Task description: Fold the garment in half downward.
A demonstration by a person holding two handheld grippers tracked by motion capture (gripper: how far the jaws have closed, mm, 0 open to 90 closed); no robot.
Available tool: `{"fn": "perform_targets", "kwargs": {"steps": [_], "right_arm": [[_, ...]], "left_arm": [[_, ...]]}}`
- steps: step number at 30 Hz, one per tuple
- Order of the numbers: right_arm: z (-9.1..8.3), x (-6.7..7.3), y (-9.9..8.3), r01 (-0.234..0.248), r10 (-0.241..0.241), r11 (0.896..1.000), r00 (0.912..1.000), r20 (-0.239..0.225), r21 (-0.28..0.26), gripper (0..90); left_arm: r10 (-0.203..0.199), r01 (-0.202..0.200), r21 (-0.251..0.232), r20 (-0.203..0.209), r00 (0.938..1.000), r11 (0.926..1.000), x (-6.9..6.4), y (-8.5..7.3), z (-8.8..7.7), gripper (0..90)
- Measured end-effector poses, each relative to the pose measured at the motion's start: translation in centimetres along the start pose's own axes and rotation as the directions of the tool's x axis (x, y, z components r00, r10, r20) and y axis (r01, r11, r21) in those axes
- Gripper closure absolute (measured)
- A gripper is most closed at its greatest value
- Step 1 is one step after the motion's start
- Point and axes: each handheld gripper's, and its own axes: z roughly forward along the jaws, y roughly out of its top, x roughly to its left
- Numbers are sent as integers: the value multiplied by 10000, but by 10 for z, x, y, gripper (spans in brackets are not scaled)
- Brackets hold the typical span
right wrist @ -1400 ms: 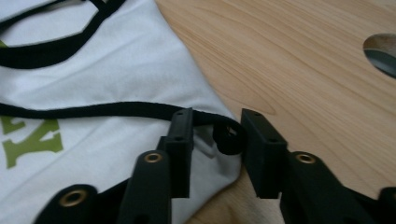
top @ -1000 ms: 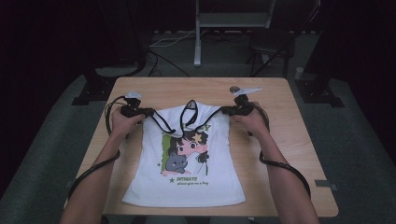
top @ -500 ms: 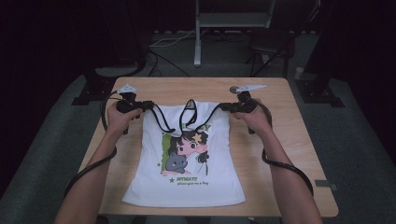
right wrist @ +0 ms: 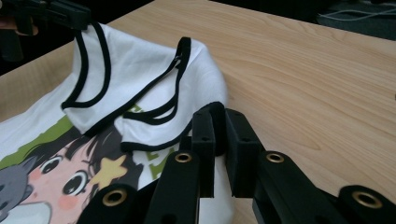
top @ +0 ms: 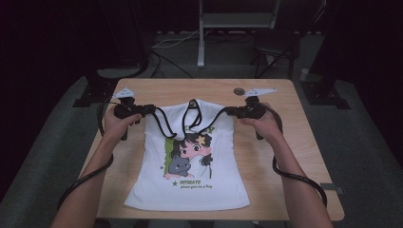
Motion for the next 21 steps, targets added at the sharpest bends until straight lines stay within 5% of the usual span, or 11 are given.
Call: {"fn": "perform_targets", "kwargs": {"steps": [11,21], "right_arm": [[-10,12,-12,585,-575,9982,9964,-628,150,833],[-15,19,-33,1213,-1088,9861,9879,-1103,1137,829]], "left_arm": [[295,-309,316,454,9985,9990,-11,-21,-19,814],[580,-631,1144,473,9972,9914,-16,-45,-31,812]]}}
